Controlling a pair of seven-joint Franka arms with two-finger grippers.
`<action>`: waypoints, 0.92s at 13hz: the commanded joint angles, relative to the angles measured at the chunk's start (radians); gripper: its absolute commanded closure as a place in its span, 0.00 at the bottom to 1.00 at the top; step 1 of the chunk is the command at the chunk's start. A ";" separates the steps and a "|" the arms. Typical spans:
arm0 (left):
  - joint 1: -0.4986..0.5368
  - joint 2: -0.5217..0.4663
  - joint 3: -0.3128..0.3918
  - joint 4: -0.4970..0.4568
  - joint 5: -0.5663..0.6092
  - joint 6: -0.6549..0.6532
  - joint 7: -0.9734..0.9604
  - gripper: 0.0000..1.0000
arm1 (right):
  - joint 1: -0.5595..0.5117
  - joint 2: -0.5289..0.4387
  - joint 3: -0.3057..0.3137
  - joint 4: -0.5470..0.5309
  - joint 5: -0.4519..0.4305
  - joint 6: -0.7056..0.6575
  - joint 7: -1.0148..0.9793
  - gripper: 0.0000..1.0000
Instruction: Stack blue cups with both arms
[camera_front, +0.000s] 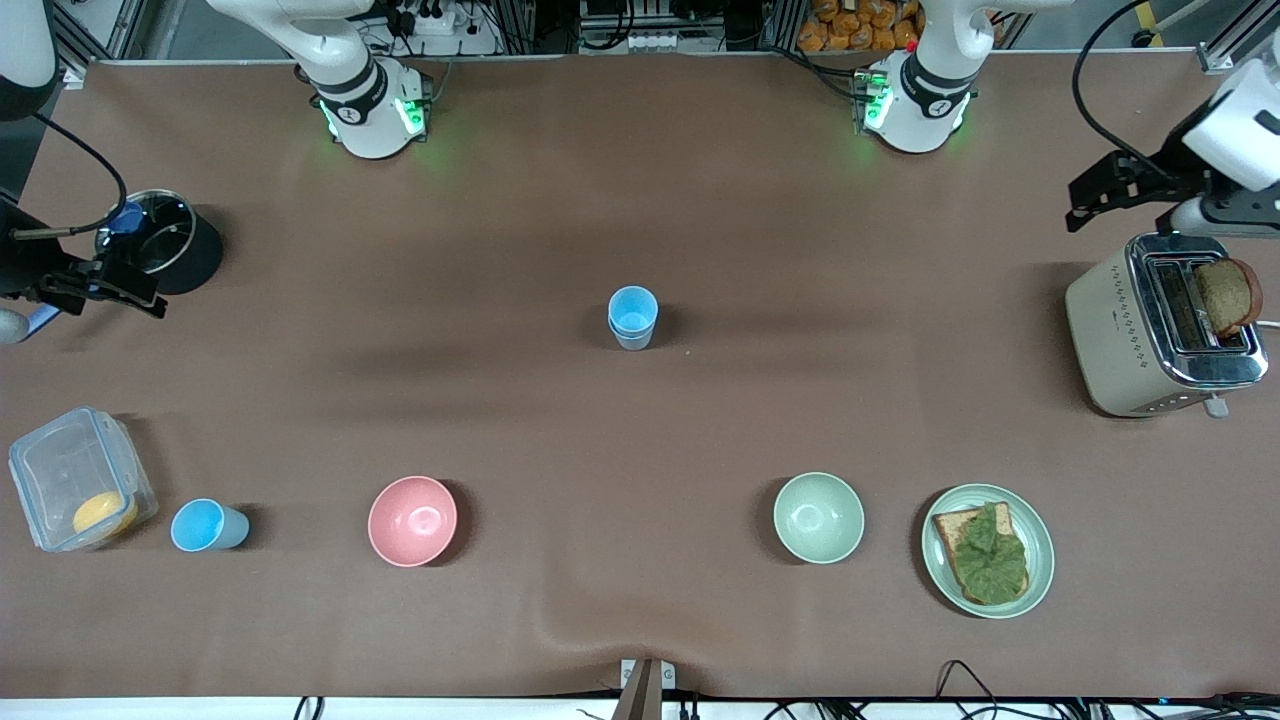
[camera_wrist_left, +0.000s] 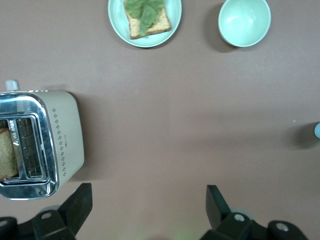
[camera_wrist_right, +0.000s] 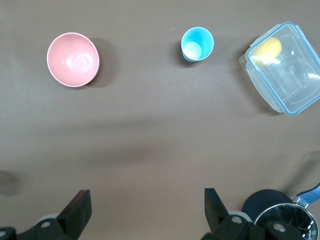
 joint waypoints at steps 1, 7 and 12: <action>0.019 -0.016 -0.015 0.008 0.025 -0.022 -0.040 0.00 | -0.023 0.010 0.018 0.021 -0.014 -0.009 0.007 0.00; 0.019 -0.019 -0.013 0.018 0.025 -0.035 -0.052 0.00 | -0.023 0.016 0.018 0.021 -0.014 -0.009 0.007 0.00; 0.019 -0.019 -0.016 0.025 0.025 -0.043 -0.054 0.00 | -0.023 0.016 0.018 0.022 -0.014 -0.011 0.005 0.00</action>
